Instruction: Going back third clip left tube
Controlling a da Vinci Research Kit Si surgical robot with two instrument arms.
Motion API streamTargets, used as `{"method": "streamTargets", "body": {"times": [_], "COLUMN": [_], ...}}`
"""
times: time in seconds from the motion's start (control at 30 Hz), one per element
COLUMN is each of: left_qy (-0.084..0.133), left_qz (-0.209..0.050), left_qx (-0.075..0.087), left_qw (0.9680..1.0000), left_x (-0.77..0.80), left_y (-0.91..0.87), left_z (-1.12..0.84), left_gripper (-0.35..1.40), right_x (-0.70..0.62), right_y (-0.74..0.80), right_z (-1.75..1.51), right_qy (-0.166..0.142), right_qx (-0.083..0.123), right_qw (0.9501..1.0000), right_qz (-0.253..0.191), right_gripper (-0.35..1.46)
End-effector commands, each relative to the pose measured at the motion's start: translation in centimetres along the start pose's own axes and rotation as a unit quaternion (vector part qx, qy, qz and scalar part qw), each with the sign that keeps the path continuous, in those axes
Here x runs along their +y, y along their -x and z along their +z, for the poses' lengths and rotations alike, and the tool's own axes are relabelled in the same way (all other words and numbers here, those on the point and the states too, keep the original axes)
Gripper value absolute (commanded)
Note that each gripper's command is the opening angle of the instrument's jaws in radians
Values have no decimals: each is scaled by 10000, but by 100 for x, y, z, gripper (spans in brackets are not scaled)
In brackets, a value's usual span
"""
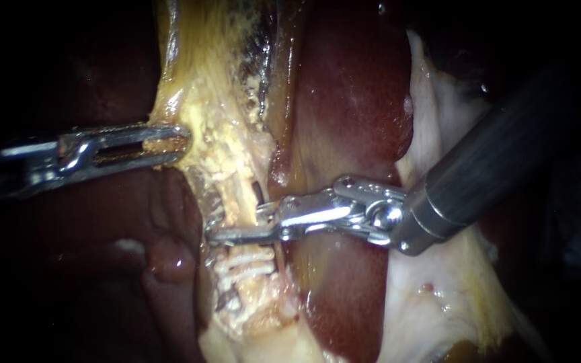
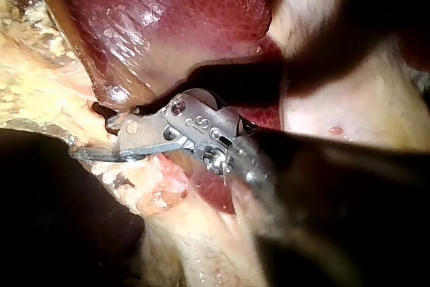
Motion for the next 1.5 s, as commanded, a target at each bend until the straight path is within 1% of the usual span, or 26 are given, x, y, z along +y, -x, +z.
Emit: {"method": "streamTargets", "body": {"times": [0.03, 0.2, 0.23, 0.3, 0.33, 0.37, 0.4, 0.5, 0.63, 0.73, 0.8, 0.87, 1.0, 1.07, 1.17, 1.23, 1.4, 1.5], "left_qy": [-3, -4, -4, -5, -5, -5, -5, -7, -8, -9, -10, -10, -9, -9, -9, -9, -11, -12], "left_qz": [2, 2, 2, 3, 3, 3, 3, 4, 5, 5, 5, 6, 6, 6, 7, 7, 8, 8], "left_qx": [-1, -1, -1, 0, 0, 0, 0, 1, 2, 2, 2, 2, 2, 2, 2, 2, 3, 3], "left_qw": [10000, 10000, 10000, 10000, 10000, 10000, 10000, 10000, 10000, 10000, 10000, 10000, 10000, 10000, 10000, 10000, 10000, 10000], "left_x": [0, 0, 0, 0, 0, 0, 0, 1, 1, 1, 1, 2, 2, 2, 2, 2, 2, 2], "left_y": [0, 0, 0, 0, 0, 0, 0, 0, 0, 0, 0, -1, -1, -1, -1, -1, -1, -1], "left_z": [0, -1, -1, -1, -1, -1, -1, -2, -3, -3, -3, -3, -3, -3, -4, -4, -4, -4], "left_gripper": [-35, -35, -35, -35, -35, -35, -35, -35, -35, -35, -35, -35, -35, -35, -35, -35, -35, -35], "right_x": [0, -1, -1, -2, -2, -3, -3, -5, -8, -9, -11, -13, -16, -17, -21, -25, -40, -49], "right_y": [0, 0, 0, 0, -1, -1, -1, -1, 2, 6, 8, 11, 11, 9, 4, -3, -27, -39], "right_z": [0, -1, -1, -1, 0, 0, 0, 0, -7, -16, -23, -32, -49, -58, -76, -88, -124, -142], "right_qy": [2, 47, -6, -37, -43, -20, -27, -54, -52, 8, 63, 135, 205, 209, 219, 248, 313, 335], "right_qx": [3, 7, 17, 84, 146, 206, 267, 368, 339, 334, 329, 330, 326, 324, 322, 327, 342, 344], "right_qw": [10000, 10000, 10000, 10000, 9999, 9998, 9996, 9993, 9981, 9948, 9913, 9882, 9835, 9822, 9795, 9779, 9741, 9720], "right_qz": [-2, -3, 0, 1, 4, 35, 38, 45, -520, -962, -1272, -1489, -1769, -1839, -1975, -2052, -2215, -2300], "right_gripper": [-35, -35, -29, 12, 41, 53, 55, 60, 60, 60, 60, 60, 60, 60, 60, 60, 60, 60]}}
